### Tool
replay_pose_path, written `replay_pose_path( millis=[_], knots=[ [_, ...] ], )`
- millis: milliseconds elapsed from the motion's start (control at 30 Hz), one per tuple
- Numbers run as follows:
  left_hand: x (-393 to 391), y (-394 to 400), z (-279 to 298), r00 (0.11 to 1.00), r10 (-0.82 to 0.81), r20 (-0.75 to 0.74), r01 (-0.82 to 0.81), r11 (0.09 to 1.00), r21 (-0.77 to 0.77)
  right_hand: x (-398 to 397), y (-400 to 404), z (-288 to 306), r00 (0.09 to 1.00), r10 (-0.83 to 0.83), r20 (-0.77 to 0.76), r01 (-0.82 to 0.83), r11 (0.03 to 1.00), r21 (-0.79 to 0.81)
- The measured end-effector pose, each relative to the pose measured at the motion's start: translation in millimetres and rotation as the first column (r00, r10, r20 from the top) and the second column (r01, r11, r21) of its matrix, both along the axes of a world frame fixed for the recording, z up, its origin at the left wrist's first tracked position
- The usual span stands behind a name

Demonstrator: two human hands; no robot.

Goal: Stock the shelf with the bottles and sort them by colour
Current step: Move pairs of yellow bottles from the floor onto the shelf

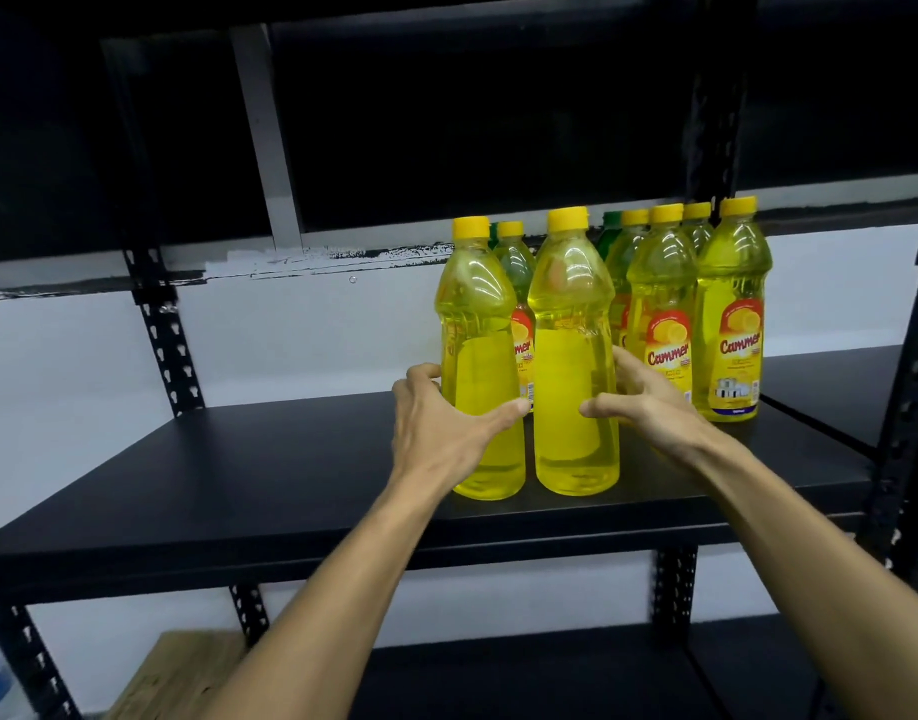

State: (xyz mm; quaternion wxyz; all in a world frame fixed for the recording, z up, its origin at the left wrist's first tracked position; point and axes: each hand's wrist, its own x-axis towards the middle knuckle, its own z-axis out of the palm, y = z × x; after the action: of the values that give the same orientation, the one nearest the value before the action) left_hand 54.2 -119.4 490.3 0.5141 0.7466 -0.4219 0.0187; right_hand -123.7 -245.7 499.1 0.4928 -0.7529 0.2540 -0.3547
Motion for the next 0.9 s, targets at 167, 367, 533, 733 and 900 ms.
replay_pose_path(
  millis=[167,367,533,733,900],
  knots=[
    [1,-4,-5,0.999,-0.001,-0.051,-0.003,0.997,-0.074,5,-1,-11,0.994,-0.104,0.023,0.105,0.991,-0.079],
    [13,-6,-10,0.988,-0.122,-0.095,0.114,0.990,-0.088,18,17,-20,0.889,-0.458,0.023,0.443,0.845,-0.298],
    [27,-7,-6,0.919,-0.315,-0.235,0.300,0.949,-0.100,25,32,-23,0.780,-0.625,0.038,0.554,0.662,-0.505],
    [32,-9,-4,0.835,-0.422,-0.353,0.398,0.906,-0.143,37,36,-29,0.690,-0.722,0.055,0.607,0.535,-0.588],
    [29,-9,-5,0.786,-0.461,-0.411,0.436,0.886,-0.160,46,42,-31,0.629,-0.775,0.052,0.625,0.465,-0.627]
  ],
)
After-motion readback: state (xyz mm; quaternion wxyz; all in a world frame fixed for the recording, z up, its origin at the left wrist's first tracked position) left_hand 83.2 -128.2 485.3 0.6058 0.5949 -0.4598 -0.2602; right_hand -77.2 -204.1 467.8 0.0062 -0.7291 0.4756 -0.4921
